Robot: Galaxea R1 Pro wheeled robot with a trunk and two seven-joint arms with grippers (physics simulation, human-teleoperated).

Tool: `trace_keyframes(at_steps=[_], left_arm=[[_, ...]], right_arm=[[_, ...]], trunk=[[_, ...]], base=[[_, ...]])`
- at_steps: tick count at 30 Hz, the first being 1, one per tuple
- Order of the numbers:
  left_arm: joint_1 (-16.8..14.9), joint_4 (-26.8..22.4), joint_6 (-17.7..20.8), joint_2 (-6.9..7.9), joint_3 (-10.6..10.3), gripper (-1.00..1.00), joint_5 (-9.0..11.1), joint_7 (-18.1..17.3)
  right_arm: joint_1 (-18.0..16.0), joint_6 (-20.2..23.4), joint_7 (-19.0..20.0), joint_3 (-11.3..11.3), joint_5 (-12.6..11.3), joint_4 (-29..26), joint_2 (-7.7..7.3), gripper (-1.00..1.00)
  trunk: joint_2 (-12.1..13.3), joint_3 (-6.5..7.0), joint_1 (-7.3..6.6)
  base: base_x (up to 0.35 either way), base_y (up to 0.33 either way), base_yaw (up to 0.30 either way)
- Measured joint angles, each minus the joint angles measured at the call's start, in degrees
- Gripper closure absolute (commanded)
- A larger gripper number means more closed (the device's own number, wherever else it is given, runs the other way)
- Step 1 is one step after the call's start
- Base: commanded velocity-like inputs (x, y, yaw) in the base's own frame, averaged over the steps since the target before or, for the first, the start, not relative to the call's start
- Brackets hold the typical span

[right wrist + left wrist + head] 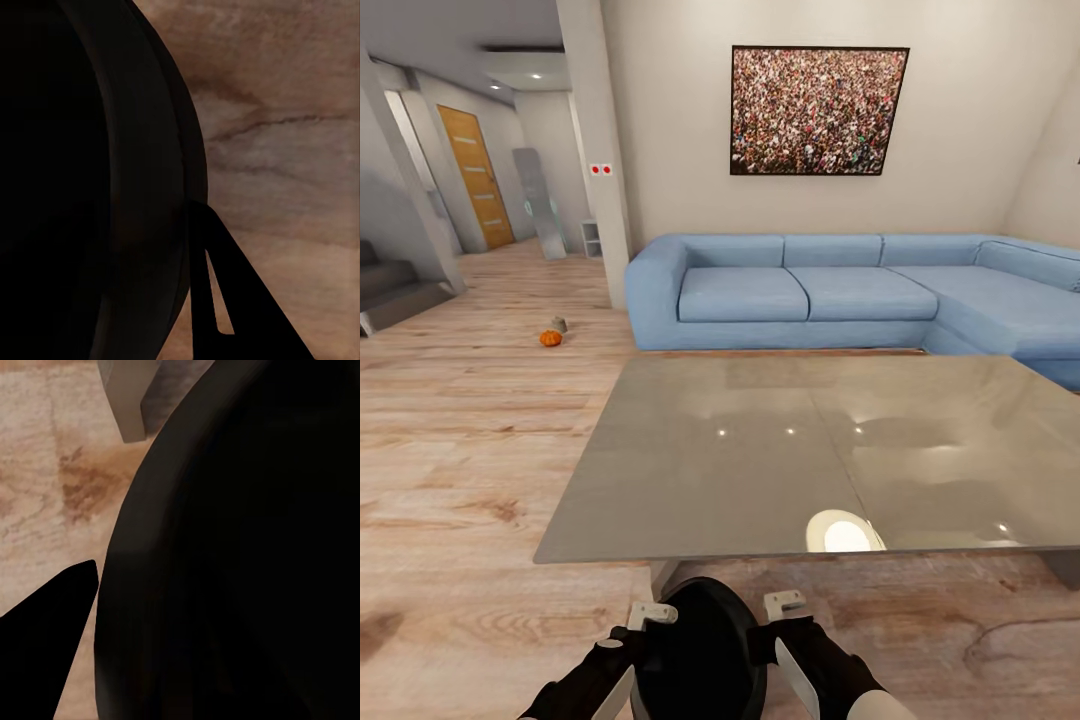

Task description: Place each of the two pumpkins and all three candles from the living room inside a cabinet in the living room (use any cabinet), then make sure every cabinet is closed, and position the cauldron so it is next to a table in the living room.

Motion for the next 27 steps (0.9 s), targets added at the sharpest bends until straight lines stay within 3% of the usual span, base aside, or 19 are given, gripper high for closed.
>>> trace_keyframes(at_steps=[25,27], left_arm=[[0.0,0.01,-0.51,0.0,0.04,1.0,0.19,0.01],[-0.04,-0.09,0.18,0.06,0.49,1.0,-1.1,-0.03]], right_arm=[[0.0,0.03,-0.02,0.02,0.4,-0.38,0.0,1.0],[-0.01,-0.08,0.68,-0.15,0.78,-0.21,0.0,1.0]], trunk=[[0.0,0.0,0.0],[0.0,0.0,0.01]], base=[[0.033,0.0,0.0],[0.0,0.0,0.0]])
